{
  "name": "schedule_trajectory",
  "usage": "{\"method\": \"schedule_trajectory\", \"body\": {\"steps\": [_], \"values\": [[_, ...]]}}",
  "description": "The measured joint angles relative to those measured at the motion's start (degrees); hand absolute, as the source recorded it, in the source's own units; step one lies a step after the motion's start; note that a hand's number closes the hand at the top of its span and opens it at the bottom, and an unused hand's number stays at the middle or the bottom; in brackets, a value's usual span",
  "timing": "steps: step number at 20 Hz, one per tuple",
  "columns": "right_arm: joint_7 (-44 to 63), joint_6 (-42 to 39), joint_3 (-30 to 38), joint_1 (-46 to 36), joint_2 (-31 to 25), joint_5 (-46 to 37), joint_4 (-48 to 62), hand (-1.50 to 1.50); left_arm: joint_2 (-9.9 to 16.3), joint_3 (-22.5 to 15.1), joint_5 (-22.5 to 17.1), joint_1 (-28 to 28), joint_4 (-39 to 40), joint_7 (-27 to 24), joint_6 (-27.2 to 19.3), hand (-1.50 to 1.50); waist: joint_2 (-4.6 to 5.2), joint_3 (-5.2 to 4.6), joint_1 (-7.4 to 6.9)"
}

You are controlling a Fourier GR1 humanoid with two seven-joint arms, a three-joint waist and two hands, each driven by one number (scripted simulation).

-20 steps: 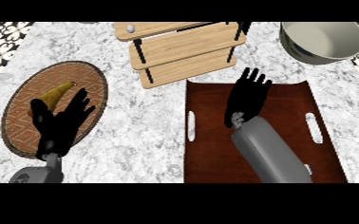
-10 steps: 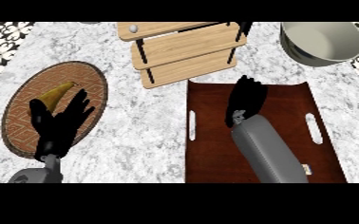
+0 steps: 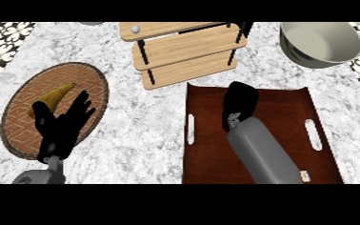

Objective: Pick the sweet potato from the tray and place it in the tiered shelf

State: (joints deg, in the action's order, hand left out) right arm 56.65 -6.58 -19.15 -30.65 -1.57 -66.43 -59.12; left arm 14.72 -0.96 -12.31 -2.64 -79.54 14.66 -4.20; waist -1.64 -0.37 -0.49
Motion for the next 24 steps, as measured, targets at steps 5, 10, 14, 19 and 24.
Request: {"method": "schedule_trajectory", "body": {"steps": [5,10,14,19,24], "values": [[-1.7,1.0,-5.4,0.8,-0.3,-0.9,-2.6,1.5,0.2,0.2,0.1,0.2,-1.1,1.4,0.5,0.0,0.3,-0.08,0.17],[-11.8,1.7,-13.0,1.5,0.6,12.2,-11.4,1.5,-0.3,-0.7,-0.1,-1.1,-1.0,1.4,1.5,0.0,1.31,0.47,-2.23],[-16.3,2.9,-19.6,1.3,1.2,22.3,-22.5,1.5,-0.4,-0.6,-0.1,-1.2,-0.7,2.0,1.3,0.0,1.21,0.67,-2.07],[-9.7,3.0,-22.4,-3.9,1.5,26.7,-38.0,1.5,0.0,0.5,-0.2,0.3,-0.8,0.9,1.3,0.0,0.84,0.76,-0.46],[1.5,0.4,-18.8,-13.2,1.4,28.5,-48.8,1.5,0.0,1.1,0.2,0.6,-1.0,1.6,0.6,0.0,0.81,0.78,0.22]]}}
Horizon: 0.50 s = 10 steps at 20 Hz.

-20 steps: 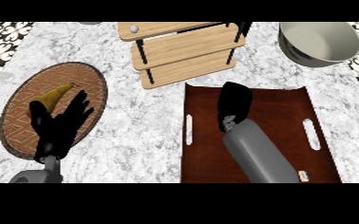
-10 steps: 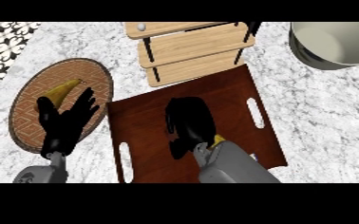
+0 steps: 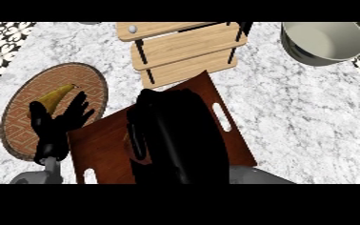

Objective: Pick the sweet potato from the tray and place it in the tiered shelf

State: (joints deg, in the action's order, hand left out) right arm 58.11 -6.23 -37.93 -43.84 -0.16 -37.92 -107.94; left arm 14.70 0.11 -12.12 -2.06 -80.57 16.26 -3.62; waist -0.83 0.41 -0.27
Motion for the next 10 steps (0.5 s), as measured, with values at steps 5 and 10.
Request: {"method": "schedule_trajectory", "body": {"steps": [5,10], "values": [[3.6,-2.8,7.7,-8.7,-0.3,2.4,-3.6,1.5,-0.5,-0.1,0.4,0.6,-1.2,0.3,-0.2,0.0,0.12,-0.07,0.18],[3.5,-5.2,18.1,-16.9,-1.1,5.6,0.0,1.5,-0.7,0.0,0.8,0.9,-1.0,-1.1,0.1,0.0,0.24,-0.04,0.2]]}}
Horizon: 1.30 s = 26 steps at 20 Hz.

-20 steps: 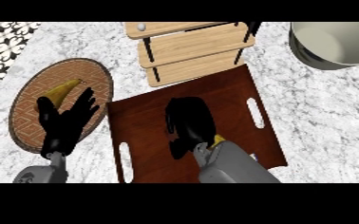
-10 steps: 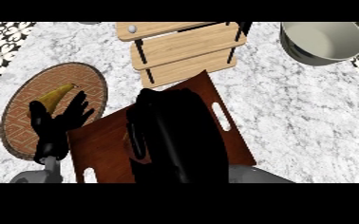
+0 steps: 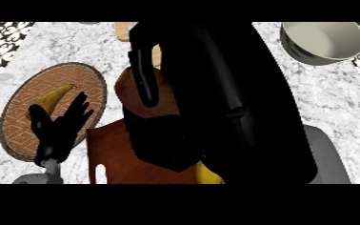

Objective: Pick the sweet potato from the tray and place it in the tiered shelf

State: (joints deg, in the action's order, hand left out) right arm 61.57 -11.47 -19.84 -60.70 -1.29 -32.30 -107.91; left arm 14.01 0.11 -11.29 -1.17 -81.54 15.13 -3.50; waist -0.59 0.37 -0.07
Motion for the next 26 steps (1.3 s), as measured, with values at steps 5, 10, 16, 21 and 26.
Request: {"method": "schedule_trajectory", "body": {"steps": [5,10,16,21,26], "values": [[-2.0,-1.1,8.6,-7.5,-2.0,1.7,8.5,1.5,0.3,0.7,-0.4,-0.6,0.5,0.6,0.6,0.0,0.22,-0.04,-0.25],[-5.1,-2.0,14.9,-14.1,-4.8,2.9,17.9,1.5,0.0,0.7,0.1,-1.1,0.6,1.0,0.6,0.0,0.36,-0.01,-0.52],[-10.8,-4.3,18.5,-17.7,-7.8,4.6,28.5,1.5,-0.3,1.2,0.4,-1.2,1.3,-0.8,1.4,0.0,0.46,0.0,-0.74],[-17.2,-4.6,18.0,-18.3,-8.4,3.7,36.3,1.5,-0.7,1.3,0.9,-1.5,1.5,-0.7,1.1,0.0,0.53,0.08,-0.91],[-24.3,-2.9,18.2,-19.9,-9.3,1.6,44.6,1.5,-0.4,1.7,0.4,-1.9,1.6,-0.2,2.2,0.0,0.68,-0.05,-1.11]]}}
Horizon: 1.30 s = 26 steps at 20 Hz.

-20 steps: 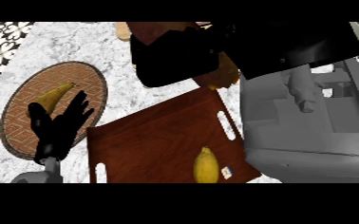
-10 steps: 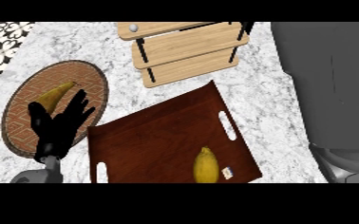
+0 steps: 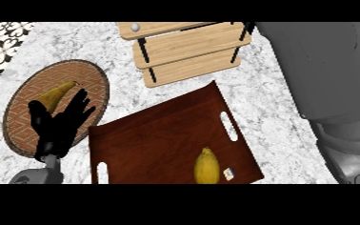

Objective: Pick the sweet potato from the tray and place it in the tiered shelf

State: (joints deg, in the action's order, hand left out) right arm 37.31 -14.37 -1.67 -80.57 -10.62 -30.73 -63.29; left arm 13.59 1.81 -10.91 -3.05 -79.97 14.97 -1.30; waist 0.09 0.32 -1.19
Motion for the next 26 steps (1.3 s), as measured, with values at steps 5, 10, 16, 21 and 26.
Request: {"method": "schedule_trajectory", "body": {"steps": [5,10,16,21,26], "values": [[-5.8,3.3,0.7,-1.7,-0.2,-2.2,8.6,1.5,-0.2,0.1,0.0,0.3,-0.5,0.0,0.4,0.0,0.06,-0.1,-0.16],[-11.2,7.4,1.0,-2.7,0.4,-4.4,15.3,1.5,-0.3,0.3,0.5,-0.2,0.0,0.3,0.4,0.0,0.07,0.01,-0.22],[-16.1,10.2,2.5,-4.9,1.2,-4.8,21.1,1.5,-1.0,0.2,1.1,-0.1,-0.6,0.5,0.1,0.0,0.08,0.02,-0.34],[-20.2,10.2,3.5,-5.9,0.4,-4.9,24.4,1.5,-0.5,1.0,0.8,-0.4,0.1,0.9,0.9,0.0,0.03,0.0,-0.09],[-20.2,11.8,4.1,-6.0,0.8,-5.5,26.4,-1.5,-1.0,0.9,1.6,-0.2,-0.3,1.1,0.2,0.0,-0.01,0.07,-0.03]]}}
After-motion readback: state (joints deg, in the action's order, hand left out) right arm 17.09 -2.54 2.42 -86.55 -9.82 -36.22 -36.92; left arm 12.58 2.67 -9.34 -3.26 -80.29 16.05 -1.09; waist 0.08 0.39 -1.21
